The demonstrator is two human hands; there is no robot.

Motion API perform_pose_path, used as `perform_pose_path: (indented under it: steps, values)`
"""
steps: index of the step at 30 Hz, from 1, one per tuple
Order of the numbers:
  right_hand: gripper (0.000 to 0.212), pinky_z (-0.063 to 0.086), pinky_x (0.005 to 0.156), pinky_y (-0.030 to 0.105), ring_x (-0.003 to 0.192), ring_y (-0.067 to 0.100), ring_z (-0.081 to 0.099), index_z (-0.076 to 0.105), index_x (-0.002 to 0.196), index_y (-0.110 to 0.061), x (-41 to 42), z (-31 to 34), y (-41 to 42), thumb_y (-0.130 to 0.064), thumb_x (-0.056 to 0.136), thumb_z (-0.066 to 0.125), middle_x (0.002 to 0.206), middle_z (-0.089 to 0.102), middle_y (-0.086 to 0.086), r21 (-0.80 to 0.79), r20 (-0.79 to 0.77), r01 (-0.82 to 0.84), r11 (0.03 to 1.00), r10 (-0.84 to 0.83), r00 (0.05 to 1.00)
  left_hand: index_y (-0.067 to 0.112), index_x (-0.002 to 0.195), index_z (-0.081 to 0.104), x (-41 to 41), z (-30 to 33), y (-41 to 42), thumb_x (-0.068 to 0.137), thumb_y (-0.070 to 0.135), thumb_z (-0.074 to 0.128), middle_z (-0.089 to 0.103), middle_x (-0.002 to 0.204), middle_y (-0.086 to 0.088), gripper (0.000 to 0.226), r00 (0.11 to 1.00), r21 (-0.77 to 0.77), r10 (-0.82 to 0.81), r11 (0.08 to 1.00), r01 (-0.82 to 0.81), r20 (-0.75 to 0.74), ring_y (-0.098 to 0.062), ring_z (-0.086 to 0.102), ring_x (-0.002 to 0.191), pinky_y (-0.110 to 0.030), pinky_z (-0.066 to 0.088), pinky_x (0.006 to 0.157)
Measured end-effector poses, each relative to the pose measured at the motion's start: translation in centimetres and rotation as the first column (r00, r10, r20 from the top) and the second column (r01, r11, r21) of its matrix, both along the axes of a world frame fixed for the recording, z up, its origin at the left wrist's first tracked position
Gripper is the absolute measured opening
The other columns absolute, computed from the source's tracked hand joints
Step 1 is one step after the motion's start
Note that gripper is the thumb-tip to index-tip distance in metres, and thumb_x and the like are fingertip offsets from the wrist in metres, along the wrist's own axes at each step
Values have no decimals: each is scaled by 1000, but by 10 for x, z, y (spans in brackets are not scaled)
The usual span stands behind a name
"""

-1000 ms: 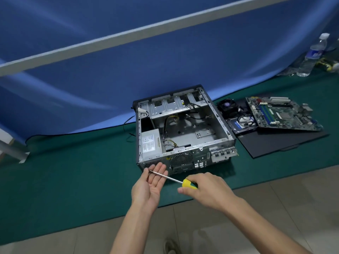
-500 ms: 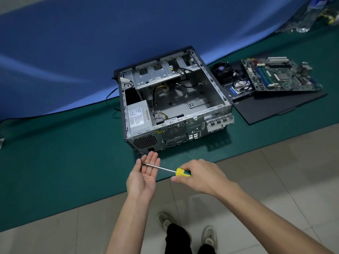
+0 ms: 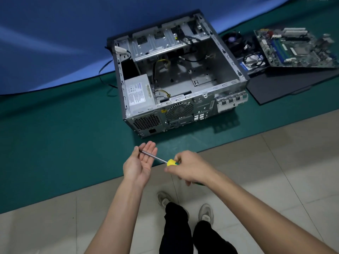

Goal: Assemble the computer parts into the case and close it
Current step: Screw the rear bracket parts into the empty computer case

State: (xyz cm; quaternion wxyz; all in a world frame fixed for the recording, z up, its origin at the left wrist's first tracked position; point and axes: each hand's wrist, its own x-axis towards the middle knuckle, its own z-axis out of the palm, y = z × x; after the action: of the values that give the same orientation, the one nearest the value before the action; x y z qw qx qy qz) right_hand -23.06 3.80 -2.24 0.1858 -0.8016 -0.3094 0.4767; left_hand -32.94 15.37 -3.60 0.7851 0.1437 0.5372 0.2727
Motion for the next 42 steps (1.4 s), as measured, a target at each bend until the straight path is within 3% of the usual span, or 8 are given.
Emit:
perform_pose_path:
  steps: [4,9,15,20,23,31,36,42]
  values:
    - [23,43,48,24,51,18,65,52,73,-23,-6,-18,2,-39,81,66,71,71,4,58,-73,168,984,-164,984,0,92,56,-2,-15,11,104,18,31,66,89,-13,33,1000,-64,-30,997,30,3,-23,64,84,-40,51,72]
    - [24,54,68,38,67,28,67,61,72,-20,-23,-36,5,-39,86,65,75,68,7,107,-90,282,953,-273,958,1,94,60,6,-26,30,103,15,30,72,77,-10,34,997,-131,-74,989,75,15,-20,67,78,-33,52,66]
    - [28,55,68,42,68,34,65,67,82,-13,-47,-52,17,-37,92,57,78,68,12,122,-151,413,902,-394,906,1,87,60,19,-36,45,100,11,35,69,71,-8,30,997,-191,-72,979,69,-9,-17,64,71,-31,53,80]
    - [38,50,60,38,60,31,62,49,61,-18,-62,-58,27,-39,92,55,56,52,1,143,-154,473,870,-452,878,5,84,59,20,-37,52,99,12,38,71,66,-5,27,998,-192,-51,980,46,-22,-12,65,51,-28,54,54]
    - [39,48,60,39,61,33,59,45,61,-19,-69,-61,28,-39,93,54,52,42,-3,154,-156,506,848,-485,860,6,85,59,21,-37,54,98,12,38,72,69,-6,26,998,-194,-62,979,57,-23,-13,67,54,-27,55,52]
    - [40,46,56,40,56,27,48,41,59,-25,-76,-64,36,-37,95,53,54,39,-3,169,-232,570,804,-530,816,6,89,59,22,-41,57,99,13,43,72,71,-6,20,998,-202,-65,978,60,-18,-13,69,59,-28,56,50]
    - [39,47,62,39,60,30,54,45,63,-19,-84,-61,39,-37,96,50,57,47,-1,170,-215,558,812,-522,825,6,89,60,20,-42,58,98,13,46,72,72,-8,18,997,-194,-79,978,73,-21,-16,70,67,-29,57,52]
    - [36,52,72,44,71,36,62,63,88,-6,-91,-56,44,-37,97,50,79,65,13,157,-267,603,782,-554,788,6,90,58,16,-43,62,99,11,46,72,68,-9,16,989,-170,-137,977,127,-51,-18,67,79,-32,56,51]
